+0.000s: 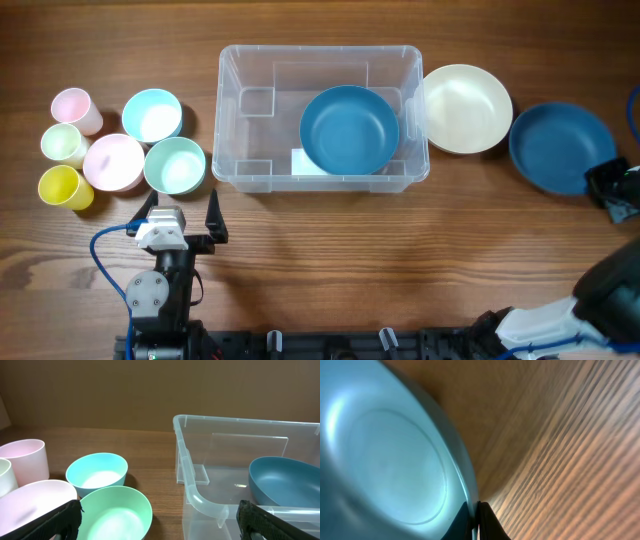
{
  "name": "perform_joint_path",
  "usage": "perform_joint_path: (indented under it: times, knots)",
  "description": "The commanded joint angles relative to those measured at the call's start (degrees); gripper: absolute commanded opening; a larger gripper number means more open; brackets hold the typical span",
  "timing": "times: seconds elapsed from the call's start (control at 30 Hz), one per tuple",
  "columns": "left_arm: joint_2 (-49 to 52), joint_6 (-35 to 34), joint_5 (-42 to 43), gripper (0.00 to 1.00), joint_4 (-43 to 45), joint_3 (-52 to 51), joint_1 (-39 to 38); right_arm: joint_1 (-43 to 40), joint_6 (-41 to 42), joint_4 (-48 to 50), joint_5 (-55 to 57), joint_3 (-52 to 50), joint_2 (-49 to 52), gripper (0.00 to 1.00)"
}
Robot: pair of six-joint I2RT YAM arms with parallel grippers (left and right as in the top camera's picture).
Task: Pack container
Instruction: 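Lift the second teal bowl and stack it in the box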
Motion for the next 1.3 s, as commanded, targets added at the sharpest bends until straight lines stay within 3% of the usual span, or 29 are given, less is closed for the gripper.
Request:
perform_joint_path:
  times: [0.0,0.2,0.37,0.5,0.67,0.83,1.27]
  knots:
    - [-0.2,1.1,0.5,1.00,0.1,-0.6,-0.3,0.6,-1.8,0.5,-4.6,3.1,-12.4,0.04]
    - [-0.2,1.1,0.5,1.00,0.1,-0.6,-0.3,8.3,-7.6,1.9,-8.2,3.1,-27.3,0.04]
    - [-0.2,1.1,0.5,1.00,0.1,-0.6,-0.3,22.6,-13.9,3.6,-8.4,3.1,-35.2,0.04]
    - [-0.2,1.1,0.5,1.00,0.1,-0.6,-0.3,35.6,-14.8,5.2,-4.0,3.1,-36.0,0.04]
    - [-0.2,1.1,0.5,1.00,0.1,-0.6,-0.3,50.1,-14.9,9.8,2.3,3.1,-31.1,0.04]
    - [-0.2,1.1,0.5,1.00,0.1,-0.6,-0.3,59.5,-17.8,13.5,13.4,3.1,-22.0,0.04]
    - [-0.2,1.1,0.5,1.00,0.1,-0.6,-0.3,64.1,-18.5,18.7,19.1,3.1,-3.7,0.04]
